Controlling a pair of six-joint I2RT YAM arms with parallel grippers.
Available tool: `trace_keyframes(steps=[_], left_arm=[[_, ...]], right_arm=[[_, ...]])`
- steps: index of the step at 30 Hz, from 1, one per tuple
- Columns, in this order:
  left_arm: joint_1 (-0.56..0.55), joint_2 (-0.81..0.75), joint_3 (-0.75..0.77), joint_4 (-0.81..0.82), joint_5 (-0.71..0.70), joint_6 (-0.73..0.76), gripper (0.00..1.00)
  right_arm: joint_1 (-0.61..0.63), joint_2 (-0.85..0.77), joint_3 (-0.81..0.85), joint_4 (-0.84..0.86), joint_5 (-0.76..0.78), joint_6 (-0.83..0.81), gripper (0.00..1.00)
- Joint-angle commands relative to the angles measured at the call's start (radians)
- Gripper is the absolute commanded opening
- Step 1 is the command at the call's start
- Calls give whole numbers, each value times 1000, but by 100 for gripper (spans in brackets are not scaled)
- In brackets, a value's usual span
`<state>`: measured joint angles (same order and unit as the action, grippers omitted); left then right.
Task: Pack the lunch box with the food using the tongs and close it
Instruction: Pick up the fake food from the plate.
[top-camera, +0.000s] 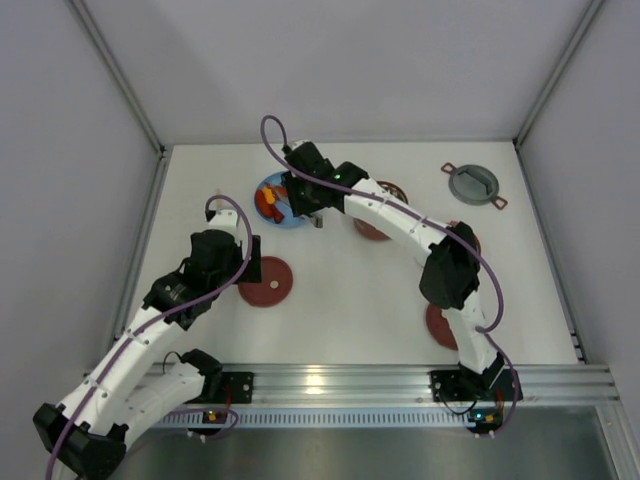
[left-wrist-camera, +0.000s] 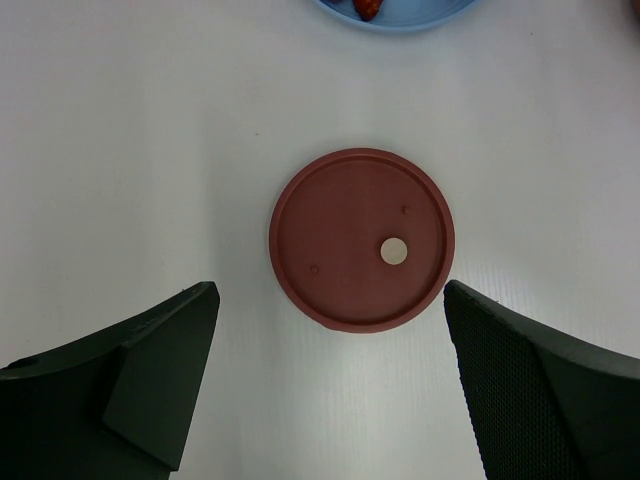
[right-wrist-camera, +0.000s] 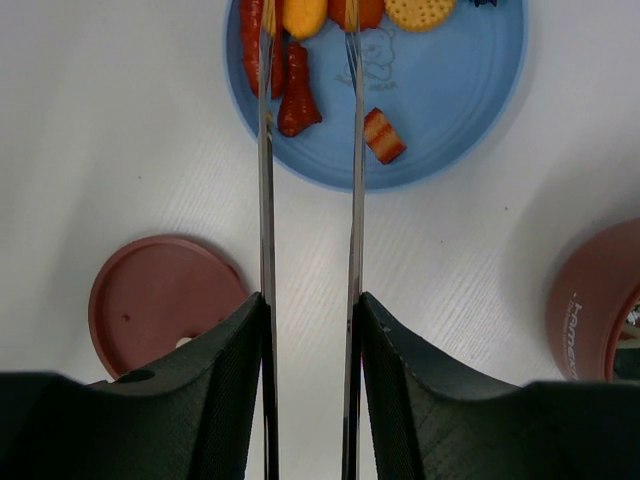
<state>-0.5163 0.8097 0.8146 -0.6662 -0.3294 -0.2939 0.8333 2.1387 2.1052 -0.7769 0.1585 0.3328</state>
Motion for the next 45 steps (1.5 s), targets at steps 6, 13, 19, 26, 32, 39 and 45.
trace_keyframes(steps=[6, 13, 19, 26, 32, 39, 45], left_arm=[[-2, -3, -2, 16, 4, -8, 99], [-4, -3, -2, 16, 4, -8, 99], [-4, -1, -2, 17, 6, -8, 99], [-4, -1, -2, 17, 6, -8, 99], [-2, -1, -3, 17, 7, -8, 99], [-4, -1, -3, 17, 7, -7, 99], [-2, -3, -2, 17, 7, -8, 99]], right_arm=[[38, 75, 68, -41, -33, -18, 41], [49, 84, 39, -47, -19, -23, 40], [53, 76, 3, -42, -5, -18, 40], [55, 32, -73, -16, 1, -17, 39], [55, 17, -90, -12, -14, -20, 39], [55, 6, -90, -13, -13, -23, 40], [55, 50, -18, -50, -8, -38, 40]])
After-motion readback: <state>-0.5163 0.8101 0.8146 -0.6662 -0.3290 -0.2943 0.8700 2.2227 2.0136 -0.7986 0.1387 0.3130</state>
